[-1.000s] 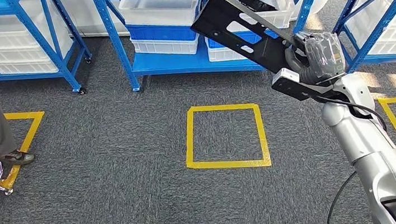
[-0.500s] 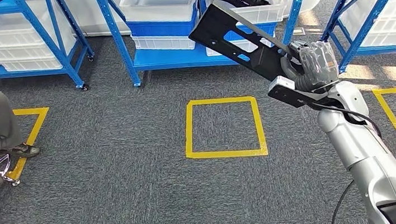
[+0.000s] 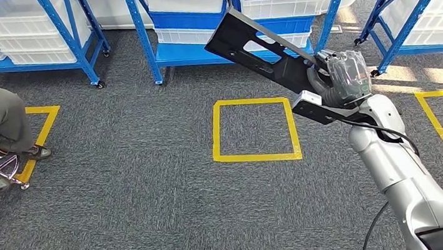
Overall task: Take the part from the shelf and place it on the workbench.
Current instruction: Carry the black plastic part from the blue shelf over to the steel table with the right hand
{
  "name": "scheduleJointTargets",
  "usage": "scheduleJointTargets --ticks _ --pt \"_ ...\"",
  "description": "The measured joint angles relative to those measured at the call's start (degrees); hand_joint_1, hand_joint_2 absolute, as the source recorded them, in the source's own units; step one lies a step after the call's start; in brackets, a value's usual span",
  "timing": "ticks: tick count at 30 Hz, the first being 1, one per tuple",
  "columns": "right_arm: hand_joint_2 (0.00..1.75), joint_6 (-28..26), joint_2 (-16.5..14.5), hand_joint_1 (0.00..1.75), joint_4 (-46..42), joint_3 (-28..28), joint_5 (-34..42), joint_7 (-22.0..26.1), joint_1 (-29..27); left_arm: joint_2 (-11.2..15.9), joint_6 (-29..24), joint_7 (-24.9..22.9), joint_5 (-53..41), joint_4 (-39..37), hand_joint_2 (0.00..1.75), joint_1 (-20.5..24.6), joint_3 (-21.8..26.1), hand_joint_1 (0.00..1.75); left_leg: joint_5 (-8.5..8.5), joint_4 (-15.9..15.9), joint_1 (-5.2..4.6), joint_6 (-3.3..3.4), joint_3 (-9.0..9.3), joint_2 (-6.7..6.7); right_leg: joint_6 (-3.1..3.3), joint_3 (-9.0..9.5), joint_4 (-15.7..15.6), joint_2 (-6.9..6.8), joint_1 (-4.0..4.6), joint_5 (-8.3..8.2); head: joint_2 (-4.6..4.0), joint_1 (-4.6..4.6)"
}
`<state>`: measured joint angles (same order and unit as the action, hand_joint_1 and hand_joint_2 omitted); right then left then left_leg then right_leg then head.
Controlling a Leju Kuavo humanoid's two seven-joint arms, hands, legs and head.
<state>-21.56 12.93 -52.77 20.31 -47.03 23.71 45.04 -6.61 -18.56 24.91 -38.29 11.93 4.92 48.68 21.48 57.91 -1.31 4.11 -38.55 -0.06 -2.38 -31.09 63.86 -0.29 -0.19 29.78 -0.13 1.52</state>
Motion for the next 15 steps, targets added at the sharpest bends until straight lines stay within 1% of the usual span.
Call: scheduleJointTargets --ticks 1,2,3,4,5,6,7,8,9,10,11,12,13,14,15 --pt "1.75 0.0 -0.2 1.75 0.0 0.0 0.0 0.0 0.3 0.0 0.1 0.1 -0.1 0.0 1.75 0.0 0.0 0.00 -0.60 0.0 -0.10 -0.21 -0.37 0.00 0.52 2.26 -3.7 0.02 0.28 0.52 0.00 0.06" --pt "1.75 0.1 -0.4 1.75 0.0 0.0 -0.1 0.0 0.5 0.0 0.2 0.2 -0.1 0.0 1.75 0.0 0.0 0.00 -1.17 0.0 -0.09 -0.47 -0.60 0.01 1.05 3.57 -6.2 0.04 0.62 1.16 0.00 0.11" --pt "1.75 0.2 -0.6 1.75 0.0 0.1 -0.2 0.0 0.7 0.0 0.3 0.2 -0.2 0.0 1.75 0.0 0.0 0.00 -1.78 -0.2 -0.04 -0.84 -0.69 0.01 1.51 3.88 -7.4 0.07 0.92 1.28 0.00 0.18" --pt "1.75 0.4 -0.8 1.75 0.0 0.1 -0.3 -0.1 0.9 0.1 0.3 0.2 -0.2 0.0 1.75 0.0 0.0 0.00 -2.24 -0.4 0.07 -1.22 -0.82 -0.01 2.01 3.65 -7.6 0.07 0.68 0.83 0.00 0.20" --pt "1.75 0.7 -1.0 1.75 0.1 0.2 -0.4 -0.1 1.1 0.1 0.3 0.2 -0.2 0.0 1.75 0.0 0.0 0.00 -1.94 -0.3 0.23 -1.70 -1.06 -0.08 2.52 3.47 -7.9 0.03 0.44 0.19 0.00 0.15" --pt "1.75 0.9 -1.3 1.75 0.1 0.4 -0.5 -0.1 1.3 0.2 0.4 0.2 -0.2 0.0 1.75 0.0 0.0 0.00 -0.67 0.6 0.41 -2.27 -1.49 -0.14 3.18 3.23 -8.1 -0.04 0.08 -0.56 0.00 0.20" --pt "1.75 1.0 -1.6 1.75 0.2 0.5 -0.6 -0.1 1.5 0.2 0.4 0.2 -0.2 0.0 1.75 0.0 0.0 0.00 1.61 2.6 0.68 -2.84 -2.18 -0.20 3.61 2.88 -8.3 -0.10 -0.32 -1.34 0.00 0.17" --pt "1.75 1.1 -2.0 1.75 0.3 0.6 -0.7 -0.2 1.8 0.2 0.4 0.2 -0.2 0.0 1.75 0.1 0.0 0.00 4.46 5.7 1.06 -3.46 -3.01 -0.23 3.85 2.22 -8.3 -0.14 -0.32 -2.02 0.00 0.20" --pt "1.75 1.1 -2.2 1.75 0.4 0.8 -0.8 -0.2 2.0 0.2 0.5 0.2 -0.2 0.0 1.75 0.1 0.0 0.00 6.92 9.4 1.48 -4.03 -3.91 -0.21 4.00 1.52 -8.3 -0.14 -0.35 -2.63 0.00 0.25" --pt "1.75 1.1 -2.5 1.75 0.6 0.9 -0.8 -0.2 2.1 0.2 0.7 0.2 -0.3 0.0 1.75 0.1 0.0 0.00 8.37 12.8 1.90 -4.55 -4.60 -0.19 3.85 0.80 -8.2 -0.12 -0.39 -3.18 0.00 0.21" --pt "1.75 1.1 -2.7 1.75 0.8 1.0 -0.8 -0.3 2.2 0.2 0.8 0.2 -0.5 0.0 1.75 0.1 0.0 0.00 8.51 15.0 2.30 -4.99 -4.71 -0.16 3.68 0.06 -8.2 -0.10 -0.46 -3.72 0.00 0.25" --pt "1.75 1.1 -2.9 1.75 1.1 1.1 -0.8 -0.3 2.2 0.2 1.0 0.2 -0.6 0.0 1.75 0.2 0.0 0.00 7.61 15.4 2.66 -5.36 -4.00 -0.14 3.42 -0.65 -8.1 -0.08 -0.57 -4.20 0.00 0.25" --pt "1.75 1.1 -3.0 1.75 1.3 1.2 -0.8 -0.3 2.2 0.2 1.1 0.3 -0.8 0.0 1.75 0.2 0.0 0.00 6.21 13.8 2.99 -5.62 -2.22 -0.12 3.10 -1.31 -8.0 -0.07 -0.71 -4.65 0.00 0.25" --pt "1.75 1.1 -3.1 1.75 1.5 1.3 -0.7 -0.3 2.3 0.2 1.1 0.2 -0.8 0.0 1.75 0.3 0.0 0.00 5.16 10.4 3.25 -5.77 0.60 -0.13 2.76 -1.84 -7.8 -0.08 -0.82 -5.03 0.00 0.27" --pt "1.75 1.1 -3.1 1.75 1.6 1.3 -0.6 -0.3 2.3 0.2 1.1 0.2 -0.9 0.0 1.75 0.4 0.0 0.00 4.92 6.3 3.34 -5.74 3.67 -0.16 2.39 -2.34 -7.6 -0.09 -0.85 -5.34 0.00 0.27"
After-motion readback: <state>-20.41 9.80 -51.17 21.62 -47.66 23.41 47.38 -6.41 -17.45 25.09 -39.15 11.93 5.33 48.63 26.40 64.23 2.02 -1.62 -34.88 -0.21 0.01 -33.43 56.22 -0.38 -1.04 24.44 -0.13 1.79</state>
